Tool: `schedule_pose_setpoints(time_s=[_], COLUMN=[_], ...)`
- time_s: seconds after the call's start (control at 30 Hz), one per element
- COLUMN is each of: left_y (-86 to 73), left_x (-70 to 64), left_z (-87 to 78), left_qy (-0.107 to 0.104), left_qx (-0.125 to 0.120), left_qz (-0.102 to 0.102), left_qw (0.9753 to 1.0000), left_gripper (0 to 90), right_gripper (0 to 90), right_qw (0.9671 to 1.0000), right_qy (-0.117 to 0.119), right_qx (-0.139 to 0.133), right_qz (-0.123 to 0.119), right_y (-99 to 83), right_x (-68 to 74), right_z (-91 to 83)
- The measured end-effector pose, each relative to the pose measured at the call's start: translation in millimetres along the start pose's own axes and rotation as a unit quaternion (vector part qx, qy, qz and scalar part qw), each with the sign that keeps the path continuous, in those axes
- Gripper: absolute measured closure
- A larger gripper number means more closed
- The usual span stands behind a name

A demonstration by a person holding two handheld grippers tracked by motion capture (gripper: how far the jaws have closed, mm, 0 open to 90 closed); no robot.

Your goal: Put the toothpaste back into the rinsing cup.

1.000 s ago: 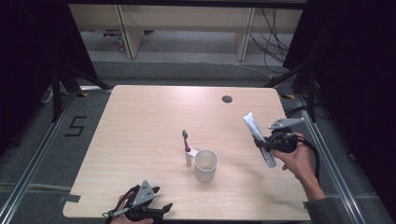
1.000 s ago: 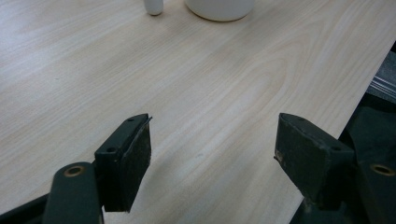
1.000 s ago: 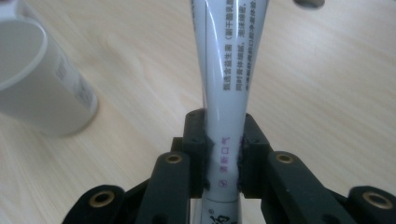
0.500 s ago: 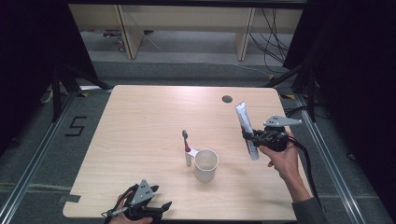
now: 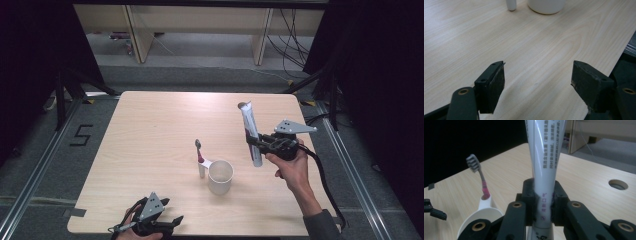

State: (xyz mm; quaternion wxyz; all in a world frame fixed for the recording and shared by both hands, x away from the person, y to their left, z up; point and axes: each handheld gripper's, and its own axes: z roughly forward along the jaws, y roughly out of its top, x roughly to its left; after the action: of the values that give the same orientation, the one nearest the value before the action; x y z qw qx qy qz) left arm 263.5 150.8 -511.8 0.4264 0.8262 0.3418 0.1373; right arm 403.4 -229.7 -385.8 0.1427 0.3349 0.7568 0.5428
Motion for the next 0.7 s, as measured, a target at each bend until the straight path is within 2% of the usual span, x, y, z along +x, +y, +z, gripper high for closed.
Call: schedule_pose_setpoints(time_s=[0.03,0.07,0.1,0.13,0.17,0.2,0.27,0.33,0.47,0.53,0.6,0.63,0.67,0.7], left_y=[0.1,-0.1,0.0,0.2,0.2,0.0,-0.1,0.4,0.3,0.6,0.3,0.3,0.8,0.6], left_x=[1.0,0.5,1.2,1.1,-0.6,0.7,0.5,-0.1,1.1,0.7,0.5,-0.1,1.0,0.3], left_z=[-0.9,-1.3,-1.8,-1.6,0.0,-1.3,-1.5,-0.7,-2.1,-1.6,-2.4,-1.6,-2.4,-1.7], left_qy=[-0.001,0.000,0.003,0.002,0.000,0.001,0.002,0.002,0.005,0.003,-0.001,-0.001,0.001,0.001], left_qx=[0.007,0.008,0.013,0.010,0.000,0.009,0.009,0.002,0.009,0.004,0.004,-0.002,0.005,0.000], left_qz=[0.008,0.008,0.013,0.012,-0.002,0.010,0.008,0.001,0.012,0.005,0.005,-0.002,0.004,0.000], left_qw=[0.9999,0.9999,0.9998,0.9999,1.0000,0.9999,0.9999,1.0000,0.9999,1.0000,1.0000,1.0000,1.0000,1.0000], left_gripper=[26.6,26.5,26.6,26.6,26.5,26.6,26.6,26.6,26.5,26.4,26.0,26.0,25.6,25.1], right_gripper=[77.2,77.2,77.2,77.2,77.2,77.2,77.2,77.2,77.2,77.2,77.2,77.2,77.2,77.2], right_qw=[1.0000,1.0000,0.9999,0.9998,0.9995,0.9992,0.9992,0.9984,0.9978,0.9977,0.9968,0.9968,0.9967,0.9962], right_qy=[0.007,0.004,0.011,0.020,0.028,0.032,0.034,0.049,0.060,0.059,0.071,0.071,0.073,0.079], right_qx=[-0.003,-0.004,-0.010,-0.009,-0.015,-0.022,-0.021,-0.027,-0.030,-0.034,-0.033,-0.033,-0.036,-0.034], right_qz=[-0.003,0.007,-0.006,0.003,0.001,-0.012,-0.004,-0.002,0.003,0.001,0.012,0.012,0.007,0.011], right_y=[1.1,1.4,2.2,2.7,2.9,3.7,3.9,5.1,4.9,3.5,1.5,1.5,1.3,0.9], right_x=[0.9,4.7,4.3,6.6,8.2,11.3,14.2,18.6,25.5,27.6,31.2,31.2,32.3,36.7], right_z=[1.8,2.9,4.9,6.4,8.8,12.4,13.3,16.6,23.3,26.7,30.9,30.9,32.1,34.3])
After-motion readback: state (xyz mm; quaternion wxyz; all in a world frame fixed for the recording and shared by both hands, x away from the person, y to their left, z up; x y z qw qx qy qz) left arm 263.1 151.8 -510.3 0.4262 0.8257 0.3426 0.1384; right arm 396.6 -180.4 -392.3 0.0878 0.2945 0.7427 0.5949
